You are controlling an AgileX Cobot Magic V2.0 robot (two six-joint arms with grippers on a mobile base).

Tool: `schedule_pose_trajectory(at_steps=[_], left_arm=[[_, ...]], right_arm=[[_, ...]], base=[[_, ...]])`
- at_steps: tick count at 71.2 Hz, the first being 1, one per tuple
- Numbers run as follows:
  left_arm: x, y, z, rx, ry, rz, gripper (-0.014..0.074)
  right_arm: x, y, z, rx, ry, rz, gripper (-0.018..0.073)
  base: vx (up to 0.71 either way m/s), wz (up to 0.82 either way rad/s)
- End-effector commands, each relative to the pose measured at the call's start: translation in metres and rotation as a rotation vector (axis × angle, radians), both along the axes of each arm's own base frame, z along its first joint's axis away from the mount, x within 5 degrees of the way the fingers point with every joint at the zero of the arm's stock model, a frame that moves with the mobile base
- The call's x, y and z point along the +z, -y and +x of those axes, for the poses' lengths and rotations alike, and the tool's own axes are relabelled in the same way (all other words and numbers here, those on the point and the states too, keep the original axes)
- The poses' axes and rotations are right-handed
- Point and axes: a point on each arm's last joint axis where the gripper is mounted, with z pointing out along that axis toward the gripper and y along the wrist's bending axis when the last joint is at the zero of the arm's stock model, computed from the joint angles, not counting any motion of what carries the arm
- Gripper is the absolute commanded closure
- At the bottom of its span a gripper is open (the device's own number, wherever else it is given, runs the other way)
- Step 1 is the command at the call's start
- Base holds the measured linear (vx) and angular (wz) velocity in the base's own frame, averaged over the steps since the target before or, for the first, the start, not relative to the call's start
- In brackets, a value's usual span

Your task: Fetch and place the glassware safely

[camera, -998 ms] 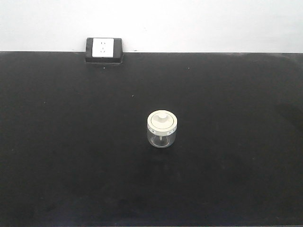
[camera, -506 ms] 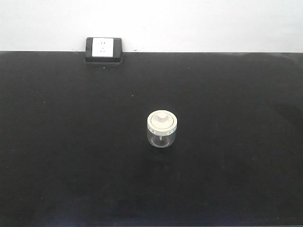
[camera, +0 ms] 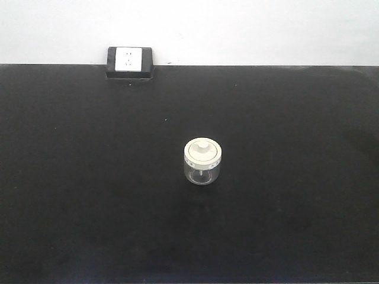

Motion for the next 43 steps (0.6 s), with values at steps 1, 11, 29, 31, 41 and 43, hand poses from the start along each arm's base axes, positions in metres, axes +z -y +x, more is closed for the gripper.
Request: schedule_pose_trajectory(at_steps=[1,11,29,31,41,43], left_arm=[[-0.0021,0.0001,0.0005,-0.002,0.063,-0.013,0.0603],[-0.0021,0.0001,0.0005,-0.002,0.063,-0.013,0.0603],[-0.0021,0.0001,0.0005,-0.002,0.063,-0.013,0.0603],[-0.0021,0.0001,0.0005,-0.002,0.063,-0.013,0.0603],[-0.0021,0.0001,0.0005,-0.002,0.063,-0.013,0.0603],[-0.0021,0.0001,0.0005,-0.002,0.063,-0.013,0.0603]], right_arm=[[0.0132,-0.0014,-0.0045,0.021,0.089,-0.024,0.056],[0.0132,-0.0014,-0.0045,0.021,0.089,-0.024,0.056],[0.0132,-0.0013,-0.0045,0.02,0.088,-0.026,0.056],[0.0131,-0.0014,-0.0045,0.021,0.088,-0.023,0.056],[0.0138,-0.0041,-0.0038,0.042,0.093,-0.009,0.056],[0.0134,-0.005,-0.003,0.044,0.084,-0.007,0.056]], base=[[0.0,0.0],[0.0,0.0],[0.0,0.0],[0.0,0.0],[0.0,0.0],[0.0,0.0]])
